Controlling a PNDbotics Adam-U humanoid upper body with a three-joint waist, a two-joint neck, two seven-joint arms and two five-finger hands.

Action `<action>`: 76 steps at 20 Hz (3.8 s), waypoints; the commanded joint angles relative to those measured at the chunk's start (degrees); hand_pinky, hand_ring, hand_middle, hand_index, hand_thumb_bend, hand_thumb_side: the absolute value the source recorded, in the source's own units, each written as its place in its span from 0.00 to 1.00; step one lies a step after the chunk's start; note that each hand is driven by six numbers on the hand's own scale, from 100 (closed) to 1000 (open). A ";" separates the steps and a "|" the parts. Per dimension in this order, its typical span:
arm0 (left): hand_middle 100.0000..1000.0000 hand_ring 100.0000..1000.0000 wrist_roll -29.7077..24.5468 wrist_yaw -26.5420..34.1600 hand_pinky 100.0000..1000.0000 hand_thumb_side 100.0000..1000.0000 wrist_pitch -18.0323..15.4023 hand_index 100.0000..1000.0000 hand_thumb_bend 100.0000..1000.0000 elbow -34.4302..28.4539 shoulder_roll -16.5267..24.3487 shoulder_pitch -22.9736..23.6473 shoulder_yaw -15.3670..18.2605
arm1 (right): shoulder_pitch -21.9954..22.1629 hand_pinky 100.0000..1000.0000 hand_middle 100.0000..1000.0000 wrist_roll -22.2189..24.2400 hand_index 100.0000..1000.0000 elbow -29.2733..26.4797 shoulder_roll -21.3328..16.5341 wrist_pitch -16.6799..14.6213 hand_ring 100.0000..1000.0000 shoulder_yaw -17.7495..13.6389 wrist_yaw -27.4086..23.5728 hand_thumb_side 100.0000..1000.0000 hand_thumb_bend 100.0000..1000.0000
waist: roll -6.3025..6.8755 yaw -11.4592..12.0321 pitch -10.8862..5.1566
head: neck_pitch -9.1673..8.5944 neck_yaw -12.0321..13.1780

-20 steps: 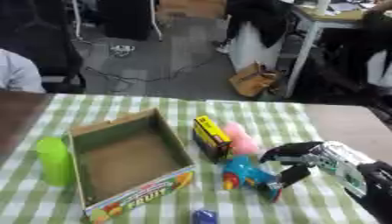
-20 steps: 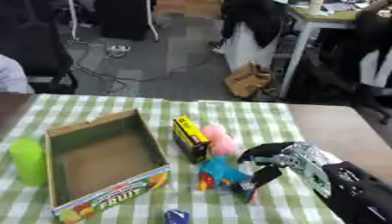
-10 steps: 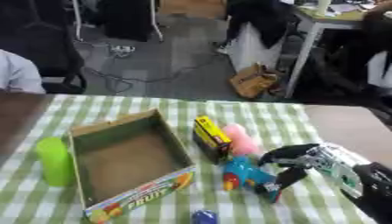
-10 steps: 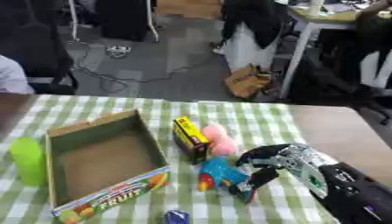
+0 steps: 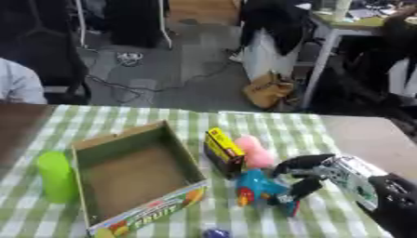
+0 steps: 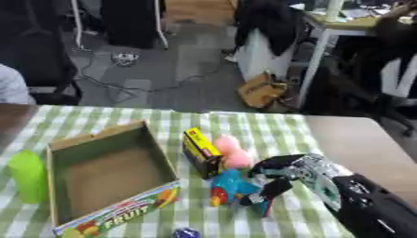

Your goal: Pick up objects on the table and place them in the box.

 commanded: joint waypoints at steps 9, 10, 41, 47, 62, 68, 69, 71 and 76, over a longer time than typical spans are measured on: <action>0.90 0.89 0.32 -0.17 0.86 1.00 -0.14 0.92 0.08 -0.77 1.19 -0.90 0.38 | -0.86 0.99 0.53 4.27 0.68 -1.13 -2.20 -3.49 0.85 1.27 0.43 0.82 0.58 | 0.40 -0.08 -0.17 | 0.54 0.48; 0.90 0.89 0.34 -0.23 0.86 1.00 -0.12 0.93 0.08 -0.77 1.31 -0.81 0.37 | -0.81 0.98 0.47 4.93 0.63 -2.08 -2.71 -3.73 0.81 1.65 -0.14 0.80 0.55 | 0.28 -0.21 -0.37 | 0.70 0.61; 0.89 0.90 0.41 -0.55 0.87 1.00 -0.17 0.92 0.09 -0.77 1.21 -0.51 0.40 | -0.70 0.13 0.39 3.34 0.54 -7.86 -2.07 6.05 0.32 3.81 -2.60 0.75 0.25 | -0.53 -0.73 -2.40 | 2.07 0.63; 0.89 0.90 0.26 -0.59 0.87 1.00 -0.14 0.91 0.09 -0.77 1.14 -0.49 0.45 | -0.49 0.66 0.76 10.41 0.93 -7.17 -1.70 9.41 0.80 4.10 -5.04 0.93 0.50 | -0.68 -0.83 -2.52 | 2.54 0.41; 0.89 0.90 0.22 -0.68 0.88 1.00 -0.01 0.90 0.09 -0.77 1.11 -0.27 0.40 | -0.28 0.81 0.85 18.61 0.98 -16.29 -3.05 24.80 0.89 6.37 -14.22 0.93 0.50 | -1.32 -1.20 -3.22 | 3.14 -0.55; 0.89 0.90 0.13 -0.75 0.88 1.00 -0.07 0.90 0.09 -0.77 1.03 -0.23 0.32 | -0.43 0.78 0.83 17.31 0.95 -22.11 -3.29 32.28 0.88 8.63 -9.86 0.94 0.48 | -1.57 -1.13 -3.71 | 3.64 -1.13; 0.89 0.90 0.14 -0.77 0.88 1.00 -0.07 0.90 0.09 -0.77 1.03 -0.20 0.33 | -0.38 0.77 0.82 17.26 0.95 -22.54 -3.22 32.76 0.87 8.87 -8.82 0.93 0.47 | -1.60 -1.11 -3.79 | 3.76 -1.19; 0.89 0.90 0.15 -0.79 0.88 1.00 -0.10 0.89 0.09 -0.77 1.00 -0.12 0.33 | -0.18 0.77 0.81 17.18 0.94 -22.92 -3.03 32.93 0.85 9.10 -6.84 0.91 0.43 | -1.72 -1.19 -3.99 | 4.06 -1.30; 0.89 0.90 0.23 -0.85 0.88 1.00 -0.11 0.89 0.09 -0.77 0.96 -0.04 0.39 | 0.82 0.72 0.75 16.52 0.91 -22.23 -2.75 31.40 0.71 9.04 -2.16 0.85 0.33 | -1.98 -1.25 -4.29 | 4.49 -1.44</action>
